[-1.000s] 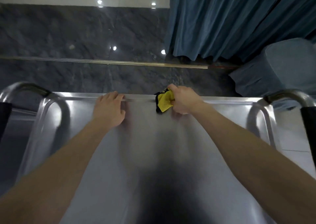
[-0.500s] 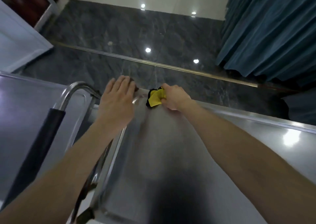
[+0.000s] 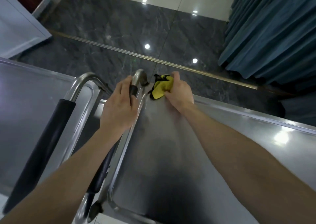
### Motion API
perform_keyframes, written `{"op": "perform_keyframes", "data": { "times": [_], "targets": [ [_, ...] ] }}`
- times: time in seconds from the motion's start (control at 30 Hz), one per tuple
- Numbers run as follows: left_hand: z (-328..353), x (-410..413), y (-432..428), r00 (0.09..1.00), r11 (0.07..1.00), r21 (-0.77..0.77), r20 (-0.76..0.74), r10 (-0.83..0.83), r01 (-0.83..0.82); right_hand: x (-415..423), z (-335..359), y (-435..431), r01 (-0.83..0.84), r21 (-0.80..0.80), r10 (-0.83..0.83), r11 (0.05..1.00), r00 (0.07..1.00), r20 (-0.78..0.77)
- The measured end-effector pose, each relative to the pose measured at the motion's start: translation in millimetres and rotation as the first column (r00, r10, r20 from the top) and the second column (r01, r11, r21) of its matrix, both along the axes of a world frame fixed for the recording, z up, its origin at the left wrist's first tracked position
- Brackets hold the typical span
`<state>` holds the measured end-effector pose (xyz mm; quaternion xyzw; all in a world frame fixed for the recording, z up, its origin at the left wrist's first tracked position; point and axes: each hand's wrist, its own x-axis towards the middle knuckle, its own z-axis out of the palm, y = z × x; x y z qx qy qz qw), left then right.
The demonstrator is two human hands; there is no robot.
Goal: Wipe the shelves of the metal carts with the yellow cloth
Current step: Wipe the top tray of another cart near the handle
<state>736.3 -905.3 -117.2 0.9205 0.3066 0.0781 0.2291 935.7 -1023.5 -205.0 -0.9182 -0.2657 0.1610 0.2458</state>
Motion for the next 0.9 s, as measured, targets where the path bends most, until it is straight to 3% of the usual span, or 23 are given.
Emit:
{"op": "perform_keyframes", "data": {
  "times": [0.1, 0.17, 0.33, 0.47, 0.57, 0.63, 0.73, 0.83, 0.9],
  "targets": [
    [0.6, -8.1, 1.3, 0.992, 0.995, -0.072, 0.099, 0.082, -0.075, -17.4, 2.5, -26.5, 0.113, 0.082, -0.126, 0.990, 0.976, 0.177],
    [-4.2, -18.8, 1.1, 0.989, 0.993, -0.077, 0.119, 0.093, -0.084, -39.8, -1.6, -21.1, 0.058, 0.072, -0.073, 0.996, 0.972, 0.224],
    [-9.8, -63.9, -8.1, 0.994, 0.995, -0.079, 0.086, 0.063, -0.056, -113.7, -2.3, 27.4, -0.321, -0.064, 0.326, 0.945, 0.940, 0.105],
    [-8.0, -76.7, -12.7, 0.995, 0.996, -0.068, 0.081, 0.061, -0.056, -150.0, 16.9, 17.8, -0.471, -0.243, 0.500, 0.848, 0.863, 0.075],
    [-5.5, -78.2, -15.1, 0.996, 0.993, -0.101, 0.056, 0.069, -0.063, -167.0, 31.8, -11.5, -0.566, -0.223, 0.559, 0.794, 0.823, -0.100],
    [-4.2, -87.9, -22.2, 0.995, 0.992, -0.113, 0.065, 0.073, -0.065, -175.4, 39.3, -37.3, -0.513, -0.156, 0.477, 0.844, 0.851, -0.220],
    [-1.7, -117.2, -45.3, 0.993, 0.997, 0.077, 0.118, 0.012, -0.021, -182.9, 49.9, -87.8, -0.220, -0.077, 0.188, 0.972, 0.935, -0.300],
    [0.3, -151.5, -78.0, 0.987, 0.965, 0.259, 0.159, -0.004, -0.038, -186.9, 59.9, -140.8, 0.086, -0.013, -0.083, 0.996, 0.888, -0.452],
    [-2.6, -170.4, -100.2, 0.982, 0.967, 0.255, 0.183, -0.048, 0.000, -190.6, 65.1, -172.7, 0.234, 0.044, -0.175, 0.971, 0.829, -0.531]
  ]
}}
